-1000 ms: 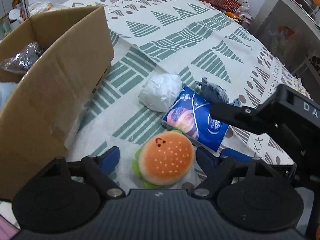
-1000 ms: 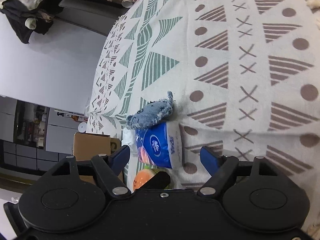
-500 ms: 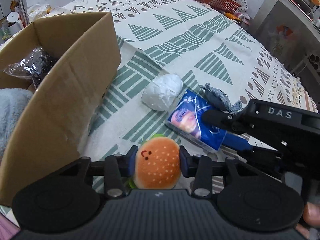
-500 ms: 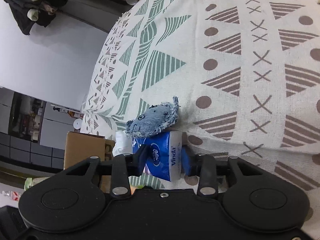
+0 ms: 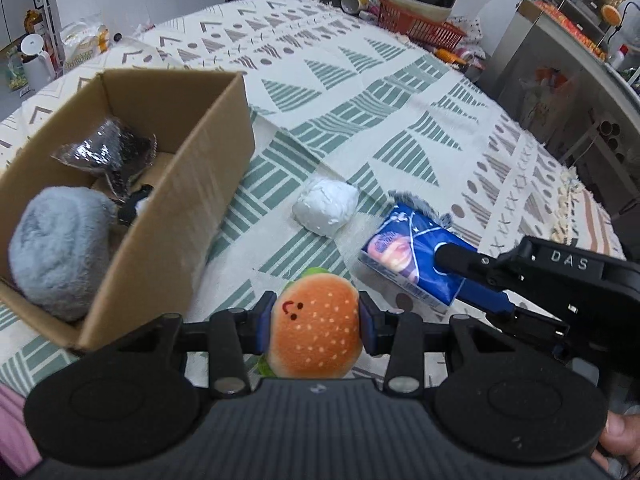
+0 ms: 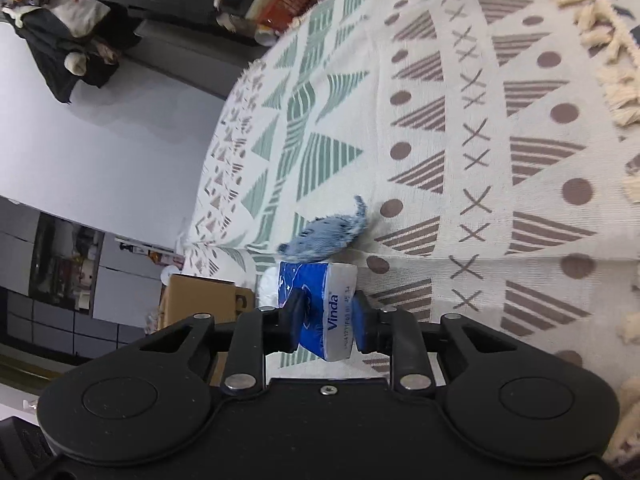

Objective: Organize soft objects
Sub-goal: 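Grasp the burger plush with the left gripper while the right grasps the Vinda tissue pack, then lift and carry the burger with the left gripper while the right carries the tissue pack over the box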

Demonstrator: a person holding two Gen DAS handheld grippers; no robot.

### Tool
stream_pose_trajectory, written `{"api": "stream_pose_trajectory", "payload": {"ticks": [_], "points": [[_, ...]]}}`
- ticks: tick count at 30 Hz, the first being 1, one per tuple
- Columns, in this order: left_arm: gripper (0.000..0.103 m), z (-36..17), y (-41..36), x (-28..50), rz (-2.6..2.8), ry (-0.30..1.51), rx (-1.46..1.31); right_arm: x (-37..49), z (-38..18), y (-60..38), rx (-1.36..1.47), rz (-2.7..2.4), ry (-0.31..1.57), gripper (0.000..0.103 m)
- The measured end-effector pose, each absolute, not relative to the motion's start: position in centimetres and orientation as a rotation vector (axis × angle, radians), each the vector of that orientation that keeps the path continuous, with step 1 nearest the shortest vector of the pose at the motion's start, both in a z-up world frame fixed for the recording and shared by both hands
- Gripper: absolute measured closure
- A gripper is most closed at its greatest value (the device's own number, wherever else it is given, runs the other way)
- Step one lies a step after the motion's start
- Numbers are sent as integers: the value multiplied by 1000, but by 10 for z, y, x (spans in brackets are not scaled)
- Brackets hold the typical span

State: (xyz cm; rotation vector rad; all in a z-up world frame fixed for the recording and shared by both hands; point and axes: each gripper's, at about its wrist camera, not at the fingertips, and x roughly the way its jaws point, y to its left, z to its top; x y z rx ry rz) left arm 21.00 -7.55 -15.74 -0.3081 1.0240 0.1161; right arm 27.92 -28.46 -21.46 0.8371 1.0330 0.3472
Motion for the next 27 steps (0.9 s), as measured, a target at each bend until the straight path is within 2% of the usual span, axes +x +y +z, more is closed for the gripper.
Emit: {"api": "stream_pose_trajectory", "payload": {"ticks": [4, 27], "points": [[62, -143, -72, 204, 110, 997, -311, 268, -205, -292, 885, 372, 998, 79], [62, -85, -54, 174, 57, 875, -351, 214, -123, -272, 615, 277, 768, 79]]}}
